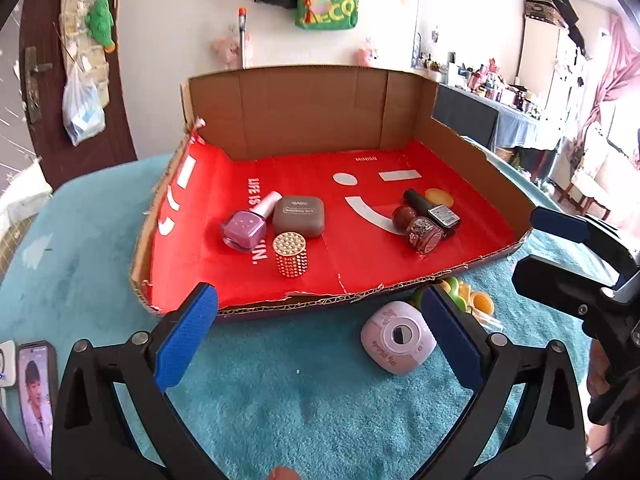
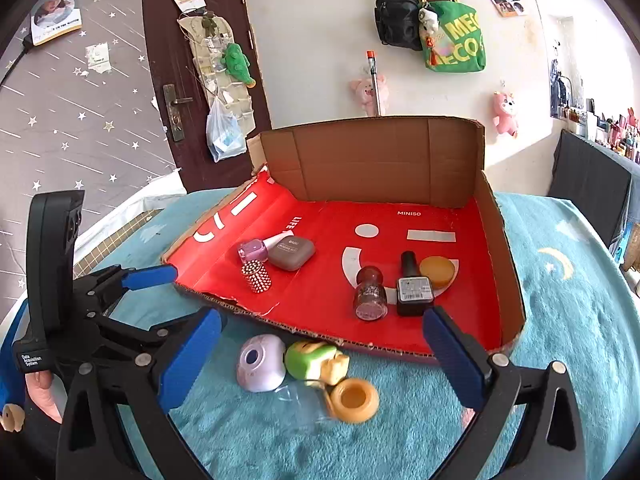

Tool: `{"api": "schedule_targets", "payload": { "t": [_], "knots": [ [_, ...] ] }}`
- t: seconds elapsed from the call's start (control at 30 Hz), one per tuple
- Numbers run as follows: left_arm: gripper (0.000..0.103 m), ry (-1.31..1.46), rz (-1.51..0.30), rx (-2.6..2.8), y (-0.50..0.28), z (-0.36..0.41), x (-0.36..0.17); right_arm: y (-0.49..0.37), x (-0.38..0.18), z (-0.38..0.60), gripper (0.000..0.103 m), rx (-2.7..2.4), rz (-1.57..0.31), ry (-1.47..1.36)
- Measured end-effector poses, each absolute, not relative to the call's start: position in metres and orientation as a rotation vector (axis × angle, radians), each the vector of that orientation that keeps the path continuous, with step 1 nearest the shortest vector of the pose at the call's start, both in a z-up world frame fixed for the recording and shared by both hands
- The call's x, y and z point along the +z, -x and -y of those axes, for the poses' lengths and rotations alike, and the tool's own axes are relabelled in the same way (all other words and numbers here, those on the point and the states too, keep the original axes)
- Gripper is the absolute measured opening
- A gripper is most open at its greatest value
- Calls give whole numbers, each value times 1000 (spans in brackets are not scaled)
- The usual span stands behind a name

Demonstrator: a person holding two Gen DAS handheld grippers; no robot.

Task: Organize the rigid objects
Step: 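Withdraw both open tools from the box toward the items on the blanket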

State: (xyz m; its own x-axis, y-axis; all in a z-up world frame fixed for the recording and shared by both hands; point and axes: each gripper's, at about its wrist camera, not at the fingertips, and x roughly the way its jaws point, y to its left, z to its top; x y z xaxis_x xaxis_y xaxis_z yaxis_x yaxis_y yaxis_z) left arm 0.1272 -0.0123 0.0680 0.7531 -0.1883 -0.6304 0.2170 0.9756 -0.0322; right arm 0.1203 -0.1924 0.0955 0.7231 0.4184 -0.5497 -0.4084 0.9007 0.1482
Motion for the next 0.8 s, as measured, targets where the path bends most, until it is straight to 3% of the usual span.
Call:
{"api": "schedule_targets", "payload": {
  "t": [0.8],
  "knots": [
    [103, -17, -696, -243, -91, 11, 62, -82, 85, 205, 103, 416, -601, -58]
  ]
}}
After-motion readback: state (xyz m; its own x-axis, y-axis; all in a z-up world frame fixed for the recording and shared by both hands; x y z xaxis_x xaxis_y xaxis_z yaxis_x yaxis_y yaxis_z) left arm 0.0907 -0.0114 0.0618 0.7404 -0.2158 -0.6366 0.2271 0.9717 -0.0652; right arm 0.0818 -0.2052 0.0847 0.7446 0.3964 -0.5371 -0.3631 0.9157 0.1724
